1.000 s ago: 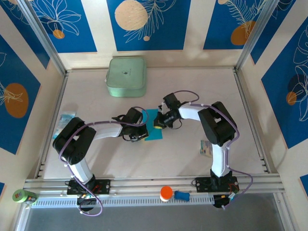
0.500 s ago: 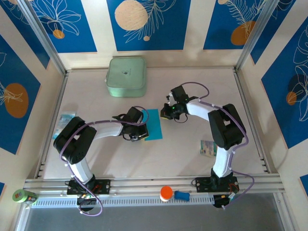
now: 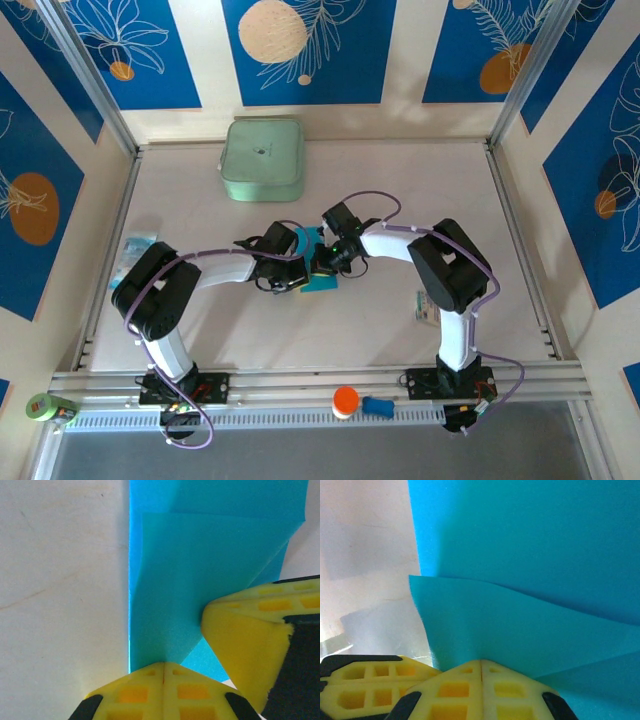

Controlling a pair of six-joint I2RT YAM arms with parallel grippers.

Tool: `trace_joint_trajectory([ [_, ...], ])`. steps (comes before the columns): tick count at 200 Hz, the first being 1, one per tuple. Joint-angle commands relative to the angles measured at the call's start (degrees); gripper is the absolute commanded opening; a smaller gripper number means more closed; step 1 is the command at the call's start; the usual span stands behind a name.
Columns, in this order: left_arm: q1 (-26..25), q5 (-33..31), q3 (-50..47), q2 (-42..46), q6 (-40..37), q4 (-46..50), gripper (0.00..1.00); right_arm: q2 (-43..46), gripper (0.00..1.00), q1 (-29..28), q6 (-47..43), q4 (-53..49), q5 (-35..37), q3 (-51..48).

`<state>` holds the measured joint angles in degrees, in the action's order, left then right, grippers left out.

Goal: Fold a paper plane with a square sheet of paper (pick it up from the middle)
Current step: Fold the triangle a second time at the center of the table.

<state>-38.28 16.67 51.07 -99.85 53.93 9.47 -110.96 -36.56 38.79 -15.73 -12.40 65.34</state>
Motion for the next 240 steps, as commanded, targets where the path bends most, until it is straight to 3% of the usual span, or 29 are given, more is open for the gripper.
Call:
trace_joint_trajectory([
  [1,-0.41,-2.01,-1.85,-3.07,-0.47,7.88,0.04,-1.34,0.0,-0.59,0.92,-0.41,-0.89,0.14],
  [38,-0.43,-2.68,-2.19,-3.16,-0.02,9.48,0.04,-2.18,0.0,1.01,-0.92,-1.17,2.08,-0.45],
  [81,-0.39,-3.3,-3.52,-3.63,0.98,11.05,0.04,-3.55,0.0,11.12,1.81,3.74,-3.48,-1.68],
  [108,-0.42,-2.73,-2.59,-3.62,0.58,10.46,0.03,-2.72,0.0,14.78,3.07,3.03,-1.98,-0.55],
  [167,-0.39,-1.65,1.57,-3.94,-1.96,11.11,0.04,5.73,0.0,8.37,-1.82,-2.6,3.78,-0.19],
  [240,-0.41,-0.68,2.68,-2.78,-3.27,10.42,0.04,-0.84,0.0,3.41,-0.48,-3.33,2.94,2.11],
])
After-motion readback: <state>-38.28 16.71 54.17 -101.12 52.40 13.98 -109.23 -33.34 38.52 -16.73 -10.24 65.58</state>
